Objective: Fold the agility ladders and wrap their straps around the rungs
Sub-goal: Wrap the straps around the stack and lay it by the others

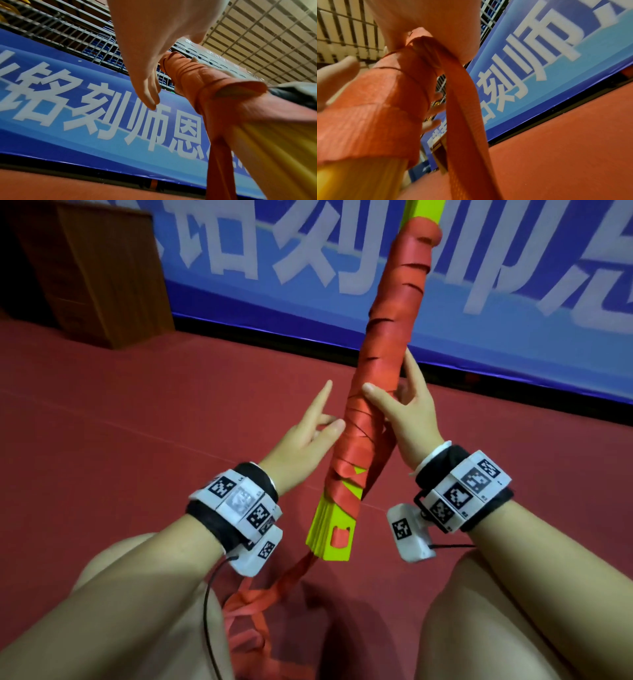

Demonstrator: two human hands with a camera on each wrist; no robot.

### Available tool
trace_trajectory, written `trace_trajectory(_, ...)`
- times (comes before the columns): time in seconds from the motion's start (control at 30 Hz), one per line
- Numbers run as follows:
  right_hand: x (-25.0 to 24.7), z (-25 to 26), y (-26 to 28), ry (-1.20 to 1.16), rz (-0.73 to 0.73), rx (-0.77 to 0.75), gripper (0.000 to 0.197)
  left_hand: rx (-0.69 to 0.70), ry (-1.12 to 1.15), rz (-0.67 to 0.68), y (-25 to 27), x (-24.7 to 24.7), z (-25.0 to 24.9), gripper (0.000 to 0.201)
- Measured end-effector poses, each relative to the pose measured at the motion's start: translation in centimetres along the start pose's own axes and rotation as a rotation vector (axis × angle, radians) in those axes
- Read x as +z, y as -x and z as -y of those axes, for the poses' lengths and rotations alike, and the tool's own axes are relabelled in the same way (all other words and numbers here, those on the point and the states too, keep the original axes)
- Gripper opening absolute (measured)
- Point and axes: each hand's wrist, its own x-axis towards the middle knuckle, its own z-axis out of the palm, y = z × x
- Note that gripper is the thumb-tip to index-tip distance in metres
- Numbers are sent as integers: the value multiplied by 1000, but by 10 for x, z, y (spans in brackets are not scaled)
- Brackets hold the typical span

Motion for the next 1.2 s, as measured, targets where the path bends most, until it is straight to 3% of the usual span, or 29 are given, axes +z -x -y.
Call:
trace_trajectory(0.13, 17, -7, 18, -16, 166, 31, 85, 31, 187, -156, -5, -12, -9, 65)
trace_trajectory(0.27, 37, -18, 36, 24, 386, 46, 75, 168, 256, -400, -5, -16, -20, 74)
trace_trajectory(0.37, 42, -18, 36, 65, 374, 13, 61, 172, 277, -481, -4, -19, -22, 78)
trace_trajectory(0.5, 42, -21, 37, 247, 319, 22, 44, 169, 140, -560, -7, -19, -15, 77)
trace_trajectory(0.57, 42, -23, 43, 362, 326, 6, 52, 172, 76, -586, -9, -21, -12, 77)
trace_trajectory(0.67, 44, -25, 51, 704, 412, -58, 88, 138, 148, -571, -11, -24, -12, 69)
trace_trajectory(0.73, 44, -27, 52, 832, 430, -73, 93, 99, 259, -538, -11, -25, -12, 68)
trace_trajectory(0.97, 29, -21, 43, 393, 576, 68, 80, 13, 435, -437, -10, -42, -12, 113)
trace_trajectory(1.2, 16, -23, 49, 277, 641, 213, 81, -93, 506, -329, -7, -28, -8, 89)
